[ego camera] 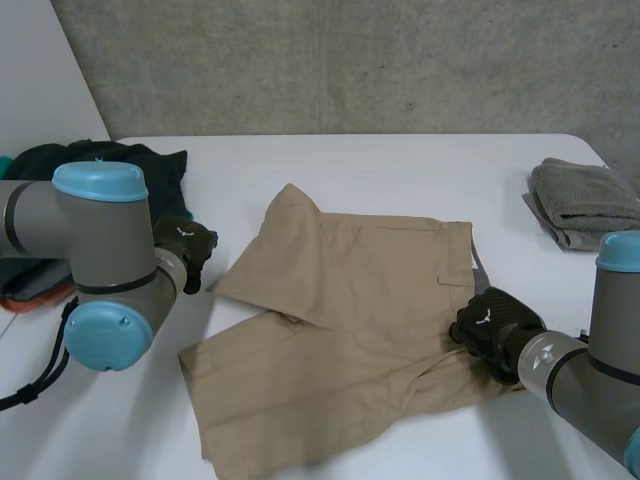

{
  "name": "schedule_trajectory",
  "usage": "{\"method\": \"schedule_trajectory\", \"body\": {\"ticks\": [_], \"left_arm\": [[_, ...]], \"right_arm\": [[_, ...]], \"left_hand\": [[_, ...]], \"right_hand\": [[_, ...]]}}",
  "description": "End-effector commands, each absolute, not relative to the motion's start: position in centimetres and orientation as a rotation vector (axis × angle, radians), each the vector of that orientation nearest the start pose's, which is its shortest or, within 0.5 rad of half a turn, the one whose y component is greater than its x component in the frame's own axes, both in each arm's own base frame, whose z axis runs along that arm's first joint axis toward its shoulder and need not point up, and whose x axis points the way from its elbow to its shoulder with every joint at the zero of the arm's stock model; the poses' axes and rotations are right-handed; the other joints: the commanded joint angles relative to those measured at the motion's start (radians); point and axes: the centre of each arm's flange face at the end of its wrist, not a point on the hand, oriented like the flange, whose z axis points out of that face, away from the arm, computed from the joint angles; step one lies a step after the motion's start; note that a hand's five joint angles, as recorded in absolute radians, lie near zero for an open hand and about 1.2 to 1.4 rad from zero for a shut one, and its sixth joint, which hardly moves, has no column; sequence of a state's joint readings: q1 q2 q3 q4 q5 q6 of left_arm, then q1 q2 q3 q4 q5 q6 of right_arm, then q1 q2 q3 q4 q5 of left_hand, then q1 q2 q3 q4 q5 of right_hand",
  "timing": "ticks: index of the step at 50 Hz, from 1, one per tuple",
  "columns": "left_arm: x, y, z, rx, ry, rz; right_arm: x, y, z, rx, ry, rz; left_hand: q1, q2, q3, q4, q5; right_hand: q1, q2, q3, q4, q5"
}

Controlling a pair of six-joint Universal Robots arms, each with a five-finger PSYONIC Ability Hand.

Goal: Fold the laundry.

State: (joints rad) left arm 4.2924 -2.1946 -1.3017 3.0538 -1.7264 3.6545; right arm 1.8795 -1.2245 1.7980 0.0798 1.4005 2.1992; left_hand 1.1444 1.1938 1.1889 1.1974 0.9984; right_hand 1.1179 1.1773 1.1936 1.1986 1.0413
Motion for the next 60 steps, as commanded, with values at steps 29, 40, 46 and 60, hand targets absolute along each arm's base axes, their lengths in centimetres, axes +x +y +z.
{"method": "schedule_trajectory", "body": {"ticks": [29, 40, 46, 60], "left_arm": [[-26.0, -10.6, 21.2, 1.045, 2.833, -1.597], [-27.3, -12.4, 16.8, 1.042, 2.830, -1.507], [-27.3, -13.1, 17.0, 1.028, 2.746, -1.578], [-24.4, -3.3, 17.7, 1.564, 2.657, -1.015]], "right_arm": [[23.1, -24.2, 16.0, -1.467, 2.352, -1.597], [22.8, -23.8, 16.3, -1.458, 2.367, -1.596], [21.7, -22.1, 17.7, -1.490, 2.367, -1.598], [15.9, -16.8, 19.1, -1.965, 2.442, -1.139]], "left_hand": [[-0.678, -0.728, -0.723, -0.731, -0.707], [-0.190, -0.239, -0.234, -0.243, -0.218], [0.252, 0.202, 0.207, 0.199, 0.223], [0.252, 0.202, 0.207, 0.199, 0.223]], "right_hand": [[0.271, 0.211, 0.195, 0.190, 0.173], [0.278, 0.219, 0.203, 0.198, 0.180], [0.278, 0.219, 0.203, 0.198, 0.180], [0.278, 0.219, 0.203, 0.198, 0.180]]}}
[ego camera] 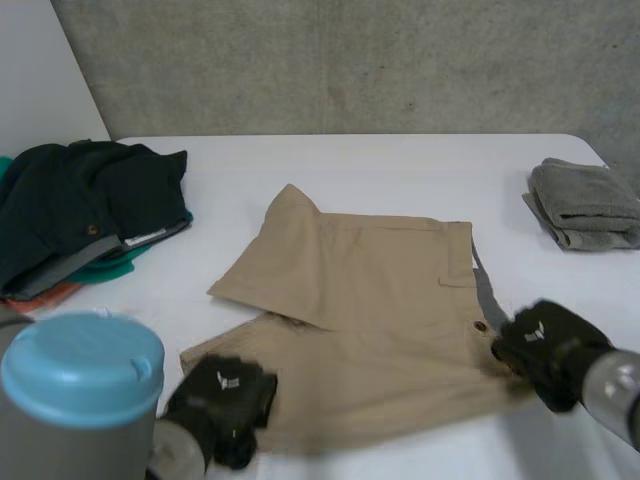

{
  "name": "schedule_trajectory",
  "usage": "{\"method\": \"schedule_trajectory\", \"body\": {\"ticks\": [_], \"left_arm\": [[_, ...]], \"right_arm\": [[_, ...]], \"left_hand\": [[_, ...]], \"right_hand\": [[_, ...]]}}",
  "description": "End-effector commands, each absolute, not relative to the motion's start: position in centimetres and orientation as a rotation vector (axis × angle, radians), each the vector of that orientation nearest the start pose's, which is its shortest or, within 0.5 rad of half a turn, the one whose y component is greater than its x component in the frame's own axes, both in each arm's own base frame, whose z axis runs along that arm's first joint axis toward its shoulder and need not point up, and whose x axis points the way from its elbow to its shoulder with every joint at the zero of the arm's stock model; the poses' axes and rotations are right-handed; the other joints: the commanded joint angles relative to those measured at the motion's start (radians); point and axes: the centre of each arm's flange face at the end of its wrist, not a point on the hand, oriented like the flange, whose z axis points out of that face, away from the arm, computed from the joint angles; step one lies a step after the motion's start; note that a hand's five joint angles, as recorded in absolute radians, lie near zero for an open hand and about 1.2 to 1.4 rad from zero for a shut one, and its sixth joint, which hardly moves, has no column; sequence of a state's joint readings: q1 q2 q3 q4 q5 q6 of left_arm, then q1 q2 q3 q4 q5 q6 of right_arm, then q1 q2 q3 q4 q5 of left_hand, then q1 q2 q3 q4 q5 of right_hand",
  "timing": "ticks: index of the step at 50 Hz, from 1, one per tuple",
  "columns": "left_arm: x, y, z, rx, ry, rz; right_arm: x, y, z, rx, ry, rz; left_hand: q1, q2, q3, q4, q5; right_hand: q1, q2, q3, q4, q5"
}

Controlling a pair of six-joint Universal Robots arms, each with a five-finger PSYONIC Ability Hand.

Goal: Fold the laundry.

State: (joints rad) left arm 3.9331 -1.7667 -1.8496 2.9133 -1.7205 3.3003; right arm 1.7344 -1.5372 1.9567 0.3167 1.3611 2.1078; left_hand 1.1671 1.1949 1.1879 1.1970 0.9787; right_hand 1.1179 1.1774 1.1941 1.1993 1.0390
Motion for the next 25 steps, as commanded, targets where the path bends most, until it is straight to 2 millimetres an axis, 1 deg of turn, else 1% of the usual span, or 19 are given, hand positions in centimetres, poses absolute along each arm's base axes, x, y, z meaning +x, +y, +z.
{"method": "schedule_trajectory", "body": {"ticks": [1, 4, 5, 7, 8, 10, 11, 12, 13, 14, 15, 16, 17, 18, 19, 20, 23, 24, 25], "left_arm": [[-24.2, -2.7, 18.0, 1.598, 2.647, -0.975], [-25.0, -3.7, 18.4, 1.565, 2.647, -1.058], [-25.7, -4.8, 18.8, 1.524, 2.646, -1.153], [-26.3, -6.1, 19.0, 1.480, 2.642, -1.235], [-27.1, -7.6, 19.0, 1.443, 2.623, -1.308], [-28.0, -9.4, 18.8, 1.424, 2.585, -1.367], [-28.3, -10.3, 18.7, 1.411, 2.561, -1.393], [-29.1, -12.1, 18.7, 1.392, 2.503, -1.456], [-29.4, -13.0, 18.8, 1.383, 2.472, -1.487], [-29.8, -13.9, 18.9, 1.374, 2.441, -1.523], [-30.2, -14.8, 19.1, 1.359, 2.409, -1.563], [-31.0, -16.9, 19.3, 1.317, 2.342, -1.646], [-31.5, -18.0, 19.5, 1.292, 2.306, -1.692], [-31.9, -19.1, 19.6, 1.267, 2.270, -1.737], [-32.4, -20.2, 19.7, 1.245, 2.235, -1.779], [-33.2, -22.3, 19.8, 1.213, 2.159, -1.856], [-34.3, -25.8, 20.0, 1.149, 2.033, -1.968], [-34.8, -28.0, 20.2, 1.108, 1.943, -2.037], [-35.2, -29.0, 20.1, 1.094, 1.900, -2.064]], "right_arm": [[15.8, -16.9, 19.2, -1.957, 2.440, -1.150], [15.7, -17.4, 19.3, -1.914, 2.428, -1.177], [15.7, -17.4, 19.2, -1.906, 2.421, -1.178], [15.8, -17.4, 19.1, -1.893, 2.402, -1.181], [15.9, -17.5, 19.1, -1.890, 2.390, -1.186], [16.1, -17.8, 18.9, -1.876, 2.369, -1.205], [16.4, -18.4, 18.8, -1.859, 2.356, -1.249], [16.4, -18.9, 18.7, -1.842, 2.360, -1.277], [16.4, -19.5, 18.7, -1.823, 2.370, -1.309], [16.3, -20.9, 18.7, -1.774, 2.390, -1.386], [16.3, -21.6, 18.8, -1.742, 2.403, -1.427], [16.3, -22.3, 18.8, -1.712, 2.414, -1.463], [16.3, -23.0, 18.9, -1.680, 2.420, -1.501], [16.6, -24.1, 19.2, -1.626, 2.418, -1.578], [16.8, -24.7, 19.3, -1.603, 2.409, -1.620], [17.0, -25.3, 19.4, -1.581, 2.398, -1.663], [18.4, -27.6, 19.8, -1.527, 2.319, -1.838], [18.8, -28.2, 19.7, -1.517, 2.298, -1.874], [19.2, -28.8, 19.6, -1.505, 2.279, -1.910]], "left_hand": [[0.229, 0.201, 0.208, 0.199, 0.243], [0.229, 0.201, 0.208, 0.199, 0.243], [0.229, 0.201, 0.208, 0.199, 0.243], [0.229, 0.201, 0.208, 0.199, 0.243], [0.229, 0.201, 0.208, 0.199, 0.243], [0.229, 0.201, 0.208, 0.199, 0.243], [0.229, 0.201, 0.208, 0.199, 0.243], [0.229, 0.201, 0.208, 0.199, 0.243], [0.229, 0.201, 0.208, 0.199, 0.243], [0.229, 0.201, 0.208, 0.199, 0.243], [0.229, 0.201, 0.208, 0.199, 0.243], [0.229, 0.201, 0.208, 0.199, 0.243], [0.229, 0.201, 0.208, 0.199, 0.243], [0.229, 0.201, 0.208, 0.199, 0.243], [0.229, 0.201, 0.208, 0.199, 0.243], [0.229, 0.201, 0.208, 0.199, 0.243], [0.229, 0.201, 0.208, 0.199, 0.243], [0.229, 0.201, 0.208, 0.199, 0.243], [0.229, 0.201, 0.208, 0.199, 0.243]], "right_hand": [[0.278, 0.219, 0.202, 0.197, 0.183], [0.278, 0.219, 0.202, 0.197, 0.183], [0.278, 0.219, 0.202, 0.197, 0.183], [0.278, 0.219, 0.202, 0.197, 0.183], [0.278, 0.219, 0.202, 0.197, 0.183], [0.278, 0.219, 0.202, 0.197, 0.183], [0.278, 0.219, 0.202, 0.197, 0.183], [0.278, 0.219, 0.202, 0.197, 0.183], [0.278, 0.219, 0.202, 0.197, 0.183], [0.278, 0.219, 0.202, 0.197, 0.183], [0.278, 0.219, 0.202, 0.197, 0.183], [0.278, 0.219, 0.202, 0.197, 0.183], [0.278, 0.219, 0.202, 0.197, 0.183], [0.278, 0.219, 0.202, 0.197, 0.183], [0.278, 0.219, 0.202, 0.197, 0.183], [0.278, 0.219, 0.202, 0.197, 0.183], [0.278, 0.219, 0.202, 0.197, 0.183], [0.278, 0.219, 0.202, 0.197, 0.183], [0.278, 0.219, 0.202, 0.197, 0.183]]}}
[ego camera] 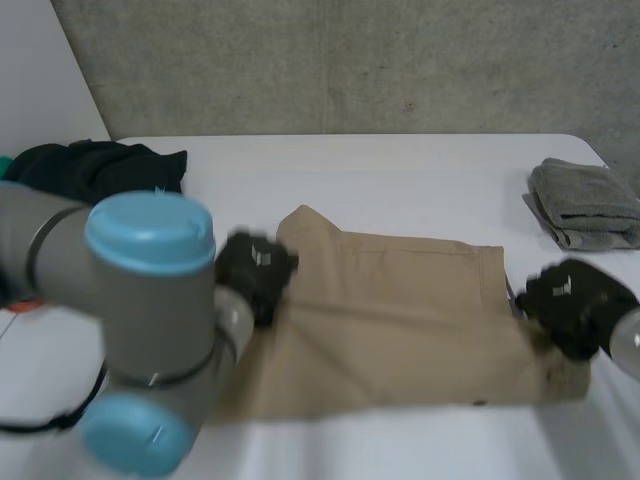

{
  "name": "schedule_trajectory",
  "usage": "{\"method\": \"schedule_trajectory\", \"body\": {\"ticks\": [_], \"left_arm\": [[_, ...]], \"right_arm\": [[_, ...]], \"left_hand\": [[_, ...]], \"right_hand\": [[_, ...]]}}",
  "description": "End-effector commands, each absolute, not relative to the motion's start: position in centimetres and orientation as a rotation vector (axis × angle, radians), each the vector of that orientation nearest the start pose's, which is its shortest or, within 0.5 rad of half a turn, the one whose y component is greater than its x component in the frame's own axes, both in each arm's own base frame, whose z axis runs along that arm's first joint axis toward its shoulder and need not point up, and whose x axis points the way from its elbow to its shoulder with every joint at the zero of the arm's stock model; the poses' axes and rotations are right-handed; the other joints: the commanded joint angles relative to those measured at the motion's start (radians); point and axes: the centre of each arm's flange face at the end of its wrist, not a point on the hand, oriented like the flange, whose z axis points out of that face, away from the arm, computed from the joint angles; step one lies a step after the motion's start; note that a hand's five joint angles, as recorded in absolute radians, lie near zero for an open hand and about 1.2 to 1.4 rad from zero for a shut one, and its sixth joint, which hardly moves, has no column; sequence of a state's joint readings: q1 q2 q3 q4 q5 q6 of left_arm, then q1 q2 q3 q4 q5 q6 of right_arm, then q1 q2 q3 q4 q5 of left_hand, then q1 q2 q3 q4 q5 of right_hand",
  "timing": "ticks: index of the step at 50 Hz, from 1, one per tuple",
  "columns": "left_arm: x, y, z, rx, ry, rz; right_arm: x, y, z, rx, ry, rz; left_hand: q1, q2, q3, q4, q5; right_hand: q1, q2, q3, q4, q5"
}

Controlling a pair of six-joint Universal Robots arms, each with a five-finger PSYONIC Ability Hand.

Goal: Fold the laundry.

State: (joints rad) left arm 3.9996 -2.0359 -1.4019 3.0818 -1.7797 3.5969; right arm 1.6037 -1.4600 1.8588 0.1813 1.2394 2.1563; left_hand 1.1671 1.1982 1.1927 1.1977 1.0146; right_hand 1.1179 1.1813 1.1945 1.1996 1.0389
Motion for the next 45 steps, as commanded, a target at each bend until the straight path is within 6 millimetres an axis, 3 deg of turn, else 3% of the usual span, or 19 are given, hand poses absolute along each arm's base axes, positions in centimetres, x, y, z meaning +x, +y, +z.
{"method": "schedule_trajectory", "body": {"ticks": [1, 3, 7, 9, 10, 11, 13, 14, 18, 22, 25, 28, 31, 37, 41, 45], "left_arm": [[-35.5, -29.9, 20.0, 1.086, 1.861, -2.082], [-36.5, -32.7, 19.7, 1.051, 1.747, -2.156], [-38.2, -34.8, 18.2, 1.054, 1.682, -2.241], [-38.7, -35.1, 17.5, 1.066, 1.676, -2.267], [-39.1, -35.0, 17.0, 1.077, 1.691, -2.296], [-39.3, -34.8, 17.0, 1.078, 1.695, -2.318], [-39.6, -34.4, 16.9, 1.074, 1.716, -2.349], [-39.7, -34.0, 16.5, 1.076, 1.754, -2.355], [-39.4, -31.9, 17.4, 1.090, 1.810, -2.373], [-38.0, -30.3, 18.7, 1.087, 1.837, -2.353], [-37.0, -28.9, 18.4, 1.109, 1.886, -2.305], [-36.1, -27.7, 18.3, 1.116, 1.935, -2.274], [-35.5, -27.0, 18.0, 1.114, 1.980, -2.259], [-35.1, -26.3, 17.4, 1.089, 2.057, -2.252], [-35.2, -26.4, 17.7, 1.076, 2.062, -2.266], [-35.3, -26.6, 18.0, 1.067, 2.051, -2.284]], "right_arm": [[20.2, -30.0, 19.5, -1.495, 2.230, -1.995], [21.3, -31.3, 19.3, -1.485, 2.178, -2.076], [23.4, -34.6, 17.8, -1.438, 2.115, -2.217], [24.0, -36.3, 16.4, -1.422, 2.128, -2.254], [24.1, -36.8, 15.9, -1.412, 2.145, -2.258], [24.1, -37.2, 15.4, -1.404, 2.169, -2.257], [23.9, -37.9, 14.8, -1.365, 2.221, -2.260], [23.8, -37.9, 14.9, -1.344, 2.240, -2.263], [23.1, -36.8, 15.3, -1.248, 2.295, -2.200], [22.3, -34.2, 16.8, -1.177, 2.320, -2.046], [22.1, -31.6, 17.6, -1.167, 2.306, -1.853], [20.7, -29.8, 16.4, -1.159, 2.364, -1.625], [19.5, -29.1, 15.2, -1.132, 2.404, -1.524], [19.0, -30.1, 14.6, -1.120, 2.371, -1.675], [18.7, -32.1, 16.1, -1.092, 2.326, -1.861], [18.9, -33.2, 17.5, -1.077, 2.296, -1.916]], "left_hand": [[0.229, 0.198, 0.204, 0.199, 0.207], [0.229, 0.198, 0.204, 0.199, 0.207], [0.229, 0.198, 0.204, 0.199, 0.207], [0.229, 0.198, 0.204, 0.199, 0.207], [-0.735, -0.767, -0.761, -0.766, -0.757], [-0.993, -1.024, -1.018, -1.023, -1.015], [-0.810, -0.841, -0.836, -0.841, -0.832], [-0.993, -1.024, -1.018, -1.023, -1.015], [-0.993, -1.024, -1.018, -1.023, -1.015], [-0.993, -1.024, -1.018, -1.023, -1.015], [-0.993, -1.024, -1.018, -1.023, -1.015], [-0.993, -1.024, -1.018, -1.023, -1.015], [-0.993, -1.024, -1.018, -1.023, -1.015], [-0.993, -1.024, -1.018, -1.023, -1.015], [-0.993, -1.024, -1.018, -1.023, -1.015], [-0.993, -1.024, -1.018, -1.023, -1.015]], "right_hand": [[0.278, 0.215, 0.202, 0.197, 0.183], [0.278, 0.215, 0.202, 0.197, 0.183], [0.230, 0.167, 0.153, 0.148, 0.134], [-0.612, -0.676, -0.689, -0.694, -0.708], [-0.943, -1.007, -1.020, -1.025, -1.039], [-0.943, -1.007, -1.020, -1.025, -1.039], [-0.943, -1.007, -1.020, -1.025, -1.039], [-0.943, -1.007, -1.020, -1.025, -1.039], [-0.943, -1.007, -1.020, -1.025, -1.039], [-0.943, -1.007, -1.020, -1.025, -1.039], [-0.943, -1.007, -1.020, -1.025, -1.039], [-0.904, -0.967, -0.980, -0.986, -0.999], [-0.845, -0.909, -0.922, -0.927, -0.941], [-0.880, -0.944, -0.957, -0.962, -0.976], [-0.845, -0.909, -0.922, -0.927, -0.941], [-0.789, -0.853, -0.866, -0.871, -0.885]]}}
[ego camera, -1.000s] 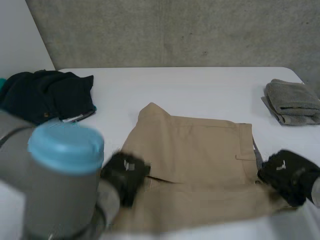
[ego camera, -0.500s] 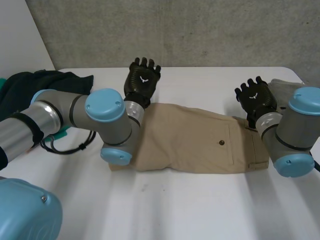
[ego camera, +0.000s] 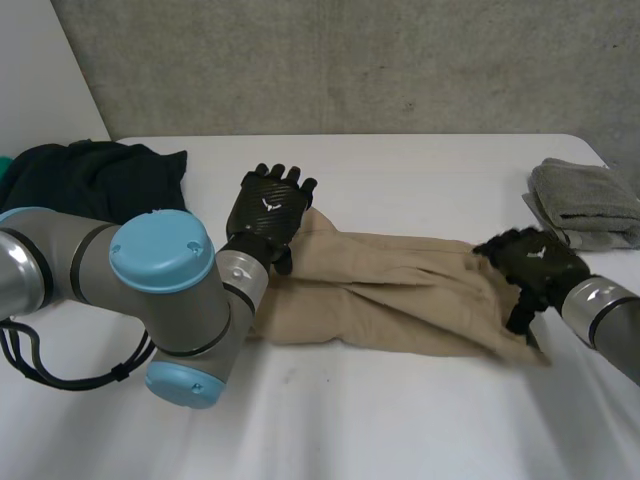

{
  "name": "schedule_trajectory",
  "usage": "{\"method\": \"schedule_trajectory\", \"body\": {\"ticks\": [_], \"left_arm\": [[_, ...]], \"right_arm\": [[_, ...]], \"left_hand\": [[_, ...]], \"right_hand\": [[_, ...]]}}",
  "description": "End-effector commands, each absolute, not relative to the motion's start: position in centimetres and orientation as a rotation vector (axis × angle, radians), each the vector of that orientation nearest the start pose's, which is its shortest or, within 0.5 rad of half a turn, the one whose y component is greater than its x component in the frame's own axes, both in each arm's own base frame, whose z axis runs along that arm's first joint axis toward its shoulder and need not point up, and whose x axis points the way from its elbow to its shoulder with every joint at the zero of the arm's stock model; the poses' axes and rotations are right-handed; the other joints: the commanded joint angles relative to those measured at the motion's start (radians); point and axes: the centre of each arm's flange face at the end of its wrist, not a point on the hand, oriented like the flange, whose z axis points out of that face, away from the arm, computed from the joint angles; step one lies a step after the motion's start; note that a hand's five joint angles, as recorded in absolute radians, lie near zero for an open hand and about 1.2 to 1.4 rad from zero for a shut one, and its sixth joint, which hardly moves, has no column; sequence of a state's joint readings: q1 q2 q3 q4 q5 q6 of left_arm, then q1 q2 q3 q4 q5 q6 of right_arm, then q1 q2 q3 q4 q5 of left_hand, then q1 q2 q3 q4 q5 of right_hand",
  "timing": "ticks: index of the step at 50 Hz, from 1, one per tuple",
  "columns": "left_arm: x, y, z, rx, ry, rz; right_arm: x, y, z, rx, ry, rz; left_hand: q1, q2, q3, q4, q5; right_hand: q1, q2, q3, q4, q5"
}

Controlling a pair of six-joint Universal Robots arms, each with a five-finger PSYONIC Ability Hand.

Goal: Fold the laundry.

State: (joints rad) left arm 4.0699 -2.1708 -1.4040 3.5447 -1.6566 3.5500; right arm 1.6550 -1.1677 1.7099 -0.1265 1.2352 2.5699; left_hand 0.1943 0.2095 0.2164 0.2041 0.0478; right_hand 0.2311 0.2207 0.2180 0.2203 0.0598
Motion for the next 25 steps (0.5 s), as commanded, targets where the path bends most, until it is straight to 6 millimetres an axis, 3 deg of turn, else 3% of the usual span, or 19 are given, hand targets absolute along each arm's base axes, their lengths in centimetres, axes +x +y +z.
{"method": "schedule_trajectory", "body": {"ticks": [1, 7, 13, 17, 19, 21, 22, 25], "left_arm": [[-35.4, -26.8, 18.2, 1.063, 2.044, -2.293], [-35.4, -27.3, 19.0, 1.058, 2.020, -2.312], [-35.4, -27.8, 18.3, 1.083, 2.056, -2.261], [-35.3, -28.7, 16.0, 1.141, 2.141, -2.138], [-35.5, -29.3, 15.2, 1.167, 2.172, -2.098], [-35.6, -29.5, 14.5, 1.191, 2.196, -2.067], [-35.8, -29.8, 14.1, 1.205, 2.209, -2.052], [-36.1, -30.6, 13.8, 1.200, 2.206, -2.051]], "right_arm": [[19.0, -33.2, 17.4, -1.078, 2.301, -1.903], [19.0, -32.4, 17.8, -1.046, 2.381, -1.700], [19.6, -32.4, 18.0, -0.959, 2.351, -1.598], [20.2, -33.1, 17.4, -0.963, 2.292, -1.555], [20.3, -33.5, 17.1, -0.965, 2.287, -1.549], [20.5, -34.0, 16.7, -0.971, 2.288, -1.548], [20.5, -34.3, 16.6, -0.974, 2.287, -1.555], [20.5, -35.2, 16.6, -0.973, 2.289, -1.586]], "left_hand": [[-0.020, -0.035, -0.042, -0.030, -0.048], [-0.013, -0.028, -0.035, -0.023, -0.041], [0.002, -0.014, -0.020, -0.008, -0.026], [0.057, 0.042, 0.035, 0.047, 0.029], [0.183, 0.168, 0.161, 0.173, 0.155], [0.397, 0.382, 0.375, 0.387, 0.369], [0.784, 0.769, 0.762, 0.775, 0.756], [1.201, 1.186, 1.179, 1.191, 1.173]], "right_hand": [[0.101, 0.111, 0.114, 0.111, 0.097], [0.171, 0.181, 0.184, 0.181, 0.167], [0.326, 0.337, 0.339, 0.337, 0.323], [0.511, 0.521, 0.524, 0.521, 0.507], [0.652, 0.662, 0.665, 0.662, 0.648], [0.971, 0.982, 0.984, 0.982, 0.968], [1.089, 1.099, 1.102, 1.100, 1.085], [1.165, 1.176, 1.178, 1.176, 1.162]]}}
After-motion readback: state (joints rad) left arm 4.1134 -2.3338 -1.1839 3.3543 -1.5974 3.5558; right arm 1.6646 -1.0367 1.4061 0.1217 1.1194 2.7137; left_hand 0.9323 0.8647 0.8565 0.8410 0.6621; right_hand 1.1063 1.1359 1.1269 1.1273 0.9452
